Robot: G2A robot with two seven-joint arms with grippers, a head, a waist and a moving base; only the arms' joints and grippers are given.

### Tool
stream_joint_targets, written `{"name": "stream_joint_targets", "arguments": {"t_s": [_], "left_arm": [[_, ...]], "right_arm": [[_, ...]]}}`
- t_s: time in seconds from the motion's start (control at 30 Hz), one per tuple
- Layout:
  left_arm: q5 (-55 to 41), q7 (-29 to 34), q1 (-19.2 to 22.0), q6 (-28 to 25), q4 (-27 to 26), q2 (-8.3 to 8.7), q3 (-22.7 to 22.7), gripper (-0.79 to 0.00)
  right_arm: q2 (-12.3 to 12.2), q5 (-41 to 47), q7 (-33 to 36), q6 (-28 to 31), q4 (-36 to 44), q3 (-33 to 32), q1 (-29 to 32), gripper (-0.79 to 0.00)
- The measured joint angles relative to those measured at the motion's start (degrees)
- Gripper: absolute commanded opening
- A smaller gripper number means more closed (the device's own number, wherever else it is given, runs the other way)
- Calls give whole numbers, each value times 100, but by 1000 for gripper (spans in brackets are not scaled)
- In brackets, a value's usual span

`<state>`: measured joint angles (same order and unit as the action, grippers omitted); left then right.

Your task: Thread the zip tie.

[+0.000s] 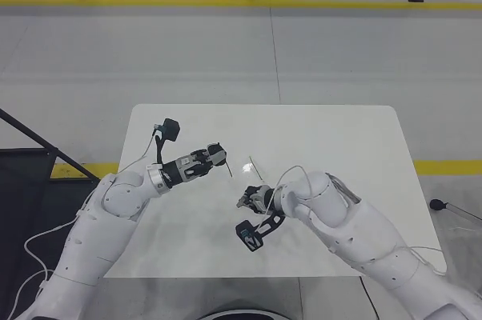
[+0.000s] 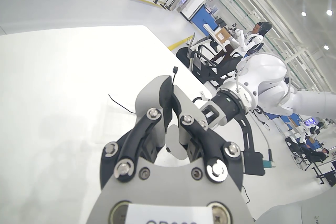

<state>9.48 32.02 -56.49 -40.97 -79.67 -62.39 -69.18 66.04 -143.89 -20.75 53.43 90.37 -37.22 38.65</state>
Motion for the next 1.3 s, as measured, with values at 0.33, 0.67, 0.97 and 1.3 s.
{"name": "stream_joint_targets", "arguments": {"t_s": [0.33,0.67,0.97,1.3], "left_arm": [[0,0,0,0,0,0,0,-785],[0,0,0,0,0,0,0,-785],[0,0,0,0,0,0,0,-785],[0,0,0,0,0,0,0,-785]], "right_arm": [[46,76,-24,30,-199,132,-133,-742],[72,189,9,-25,-354,165,-202,-634],[71,250,7,-27,-426,183,-220,-606],[58,279,32,-35,-409,186,-224,-573]]}}
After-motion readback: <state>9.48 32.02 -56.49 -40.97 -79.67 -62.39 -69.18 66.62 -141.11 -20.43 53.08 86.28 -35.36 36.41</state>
